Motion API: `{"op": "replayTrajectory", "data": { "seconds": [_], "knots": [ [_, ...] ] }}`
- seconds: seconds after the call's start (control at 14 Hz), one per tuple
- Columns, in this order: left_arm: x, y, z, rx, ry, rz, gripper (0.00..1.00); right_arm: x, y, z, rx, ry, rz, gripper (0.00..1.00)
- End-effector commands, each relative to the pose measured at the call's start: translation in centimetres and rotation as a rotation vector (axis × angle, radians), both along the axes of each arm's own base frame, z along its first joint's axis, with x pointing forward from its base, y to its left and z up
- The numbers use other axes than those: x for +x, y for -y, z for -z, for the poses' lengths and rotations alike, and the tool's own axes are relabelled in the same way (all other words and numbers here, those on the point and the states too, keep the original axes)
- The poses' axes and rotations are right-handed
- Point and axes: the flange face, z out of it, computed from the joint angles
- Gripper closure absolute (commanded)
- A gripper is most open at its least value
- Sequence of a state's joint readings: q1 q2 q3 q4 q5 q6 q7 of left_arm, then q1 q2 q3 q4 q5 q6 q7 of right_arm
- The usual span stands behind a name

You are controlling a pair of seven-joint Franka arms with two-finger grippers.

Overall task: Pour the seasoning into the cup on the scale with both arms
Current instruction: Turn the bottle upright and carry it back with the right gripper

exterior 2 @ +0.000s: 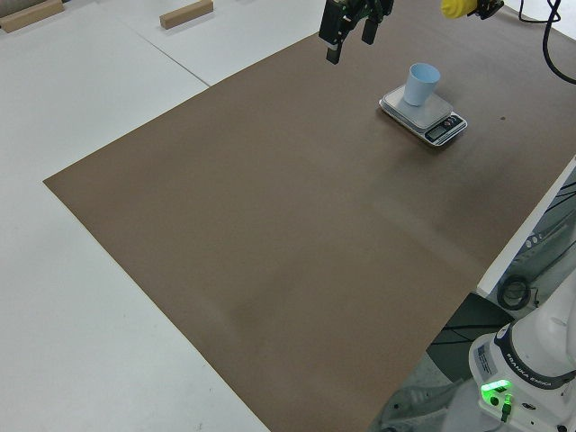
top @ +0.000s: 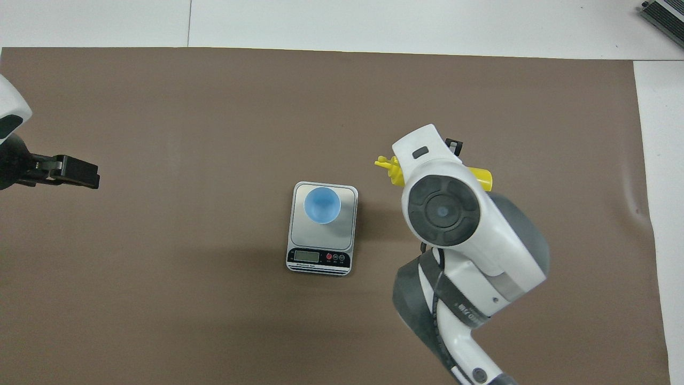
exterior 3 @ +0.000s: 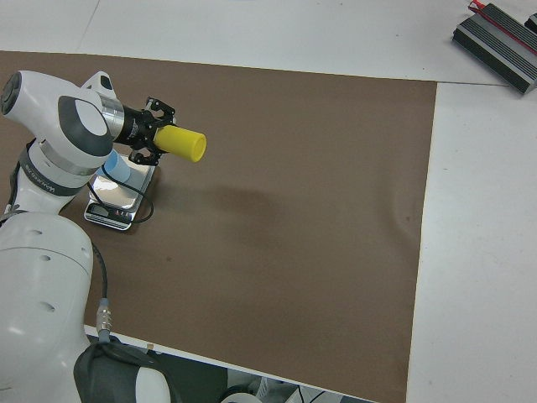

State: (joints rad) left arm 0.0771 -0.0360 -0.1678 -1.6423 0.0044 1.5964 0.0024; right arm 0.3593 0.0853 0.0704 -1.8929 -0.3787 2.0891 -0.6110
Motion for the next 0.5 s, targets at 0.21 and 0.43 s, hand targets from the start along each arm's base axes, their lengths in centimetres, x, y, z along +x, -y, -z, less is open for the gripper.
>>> {"op": "replayTrajectory", "data": {
  "seconds": [0.21, 0.43],
  "knots": [
    [-0.7, 0.0, -0.1, 0.006, 0.015, 0.004, 0.00, 3.7, 11.3, -1.3, 0.360, -0.057, 0.018, 1.00],
    [-0.6, -0.3, -0.1, 0.006, 0.019, -0.004, 0.00, 4.4, 16.0, 0.1, 0.503, -0.081, 0.030, 1.00]
  ]
}}
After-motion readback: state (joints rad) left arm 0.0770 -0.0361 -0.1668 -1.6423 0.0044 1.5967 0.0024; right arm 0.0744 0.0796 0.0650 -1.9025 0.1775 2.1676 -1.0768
